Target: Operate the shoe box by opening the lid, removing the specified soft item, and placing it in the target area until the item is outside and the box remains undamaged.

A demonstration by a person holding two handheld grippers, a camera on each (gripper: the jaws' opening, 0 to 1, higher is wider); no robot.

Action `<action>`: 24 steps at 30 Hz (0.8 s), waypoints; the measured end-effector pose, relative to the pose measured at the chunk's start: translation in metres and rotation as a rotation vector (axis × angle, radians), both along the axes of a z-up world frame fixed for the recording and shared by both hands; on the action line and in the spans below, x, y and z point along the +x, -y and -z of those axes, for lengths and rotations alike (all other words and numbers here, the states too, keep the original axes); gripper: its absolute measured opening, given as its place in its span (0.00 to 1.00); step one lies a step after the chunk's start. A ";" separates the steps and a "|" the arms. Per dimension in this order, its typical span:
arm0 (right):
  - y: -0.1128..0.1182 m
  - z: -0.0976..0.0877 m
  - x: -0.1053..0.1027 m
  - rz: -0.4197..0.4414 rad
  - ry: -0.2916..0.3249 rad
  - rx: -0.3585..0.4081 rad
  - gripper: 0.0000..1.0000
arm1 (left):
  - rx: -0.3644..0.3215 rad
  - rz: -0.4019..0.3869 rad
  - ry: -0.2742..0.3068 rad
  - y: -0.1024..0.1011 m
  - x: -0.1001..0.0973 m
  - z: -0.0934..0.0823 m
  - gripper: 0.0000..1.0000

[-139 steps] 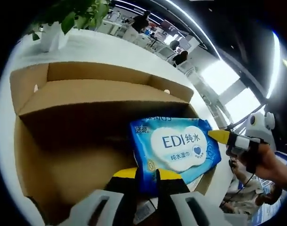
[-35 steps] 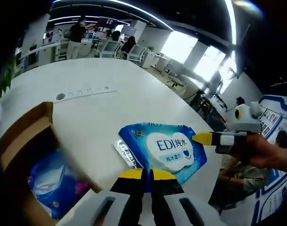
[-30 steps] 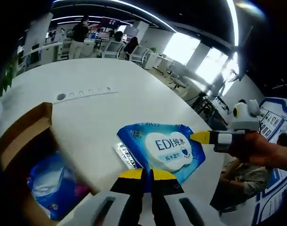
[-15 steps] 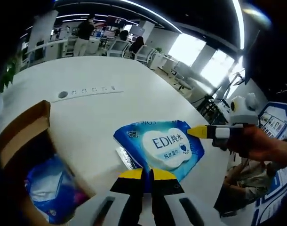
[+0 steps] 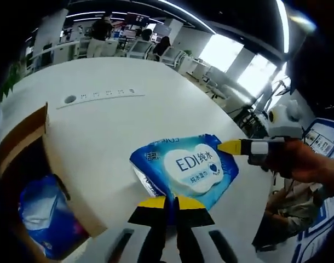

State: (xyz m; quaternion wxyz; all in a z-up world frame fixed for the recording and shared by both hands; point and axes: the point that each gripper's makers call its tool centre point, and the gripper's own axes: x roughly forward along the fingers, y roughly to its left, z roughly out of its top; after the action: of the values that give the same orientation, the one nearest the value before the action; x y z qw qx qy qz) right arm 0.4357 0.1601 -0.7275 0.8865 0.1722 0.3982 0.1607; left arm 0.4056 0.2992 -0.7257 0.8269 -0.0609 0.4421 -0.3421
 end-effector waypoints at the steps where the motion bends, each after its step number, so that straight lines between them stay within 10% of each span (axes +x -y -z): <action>1: 0.000 0.002 -0.001 -0.003 -0.001 -0.004 0.00 | 0.004 -0.002 -0.003 0.000 0.000 0.002 0.04; 24: 0.009 0.021 0.000 -0.004 0.009 -0.035 0.02 | 0.083 -0.013 0.025 0.000 0.001 0.019 0.07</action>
State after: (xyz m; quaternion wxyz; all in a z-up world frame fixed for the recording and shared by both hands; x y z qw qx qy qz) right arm 0.4356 0.1508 -0.7484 0.8909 0.1550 0.3973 0.1562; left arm 0.4068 0.2990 -0.7450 0.8364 -0.0251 0.4453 -0.3187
